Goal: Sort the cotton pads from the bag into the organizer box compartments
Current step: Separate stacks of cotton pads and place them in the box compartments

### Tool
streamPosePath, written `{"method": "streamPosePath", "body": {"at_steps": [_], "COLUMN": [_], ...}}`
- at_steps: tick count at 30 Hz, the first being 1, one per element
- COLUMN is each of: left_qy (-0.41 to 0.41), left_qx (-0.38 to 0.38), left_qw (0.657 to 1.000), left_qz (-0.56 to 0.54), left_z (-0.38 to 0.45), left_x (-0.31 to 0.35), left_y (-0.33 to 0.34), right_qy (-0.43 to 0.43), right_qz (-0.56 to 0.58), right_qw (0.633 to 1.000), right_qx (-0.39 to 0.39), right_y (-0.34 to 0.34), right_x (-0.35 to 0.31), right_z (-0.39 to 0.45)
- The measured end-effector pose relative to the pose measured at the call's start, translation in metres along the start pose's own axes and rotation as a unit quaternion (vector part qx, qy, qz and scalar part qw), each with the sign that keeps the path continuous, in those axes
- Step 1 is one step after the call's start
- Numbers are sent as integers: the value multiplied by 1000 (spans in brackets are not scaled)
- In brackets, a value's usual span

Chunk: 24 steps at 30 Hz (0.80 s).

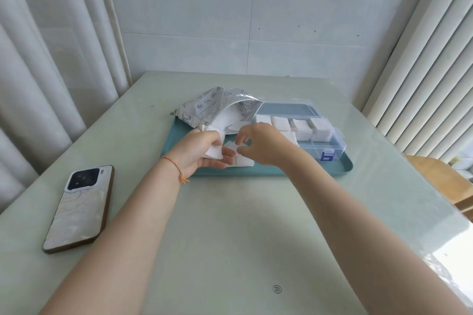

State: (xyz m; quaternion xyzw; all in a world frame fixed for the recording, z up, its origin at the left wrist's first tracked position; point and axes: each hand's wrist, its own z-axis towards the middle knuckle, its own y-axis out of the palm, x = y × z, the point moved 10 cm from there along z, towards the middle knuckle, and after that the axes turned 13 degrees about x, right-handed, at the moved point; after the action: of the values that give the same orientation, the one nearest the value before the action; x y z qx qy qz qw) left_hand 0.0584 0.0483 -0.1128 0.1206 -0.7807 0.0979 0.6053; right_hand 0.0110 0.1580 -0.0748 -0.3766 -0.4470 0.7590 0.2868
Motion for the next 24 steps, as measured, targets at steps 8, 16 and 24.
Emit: {"method": "streamPosePath", "body": {"at_steps": [8, 16, 24], "left_qy": [59, 22, 28], "left_qx": [53, 41, 72], "left_qw": [997, 999, 996], "left_qz": [19, -3, -48], "left_z": [8, 10, 13], "left_x": [-3, -10, -7], "left_y": [-9, -9, -15], "right_qy": [-17, -50, -10], "right_qz": [-84, -97, -19], "right_qw": [991, 994, 999], "right_qx": [-104, -23, 47], "right_y": [32, 23, 3], "right_x": [-2, -7, 2], "right_z": [1, 0, -6]}}
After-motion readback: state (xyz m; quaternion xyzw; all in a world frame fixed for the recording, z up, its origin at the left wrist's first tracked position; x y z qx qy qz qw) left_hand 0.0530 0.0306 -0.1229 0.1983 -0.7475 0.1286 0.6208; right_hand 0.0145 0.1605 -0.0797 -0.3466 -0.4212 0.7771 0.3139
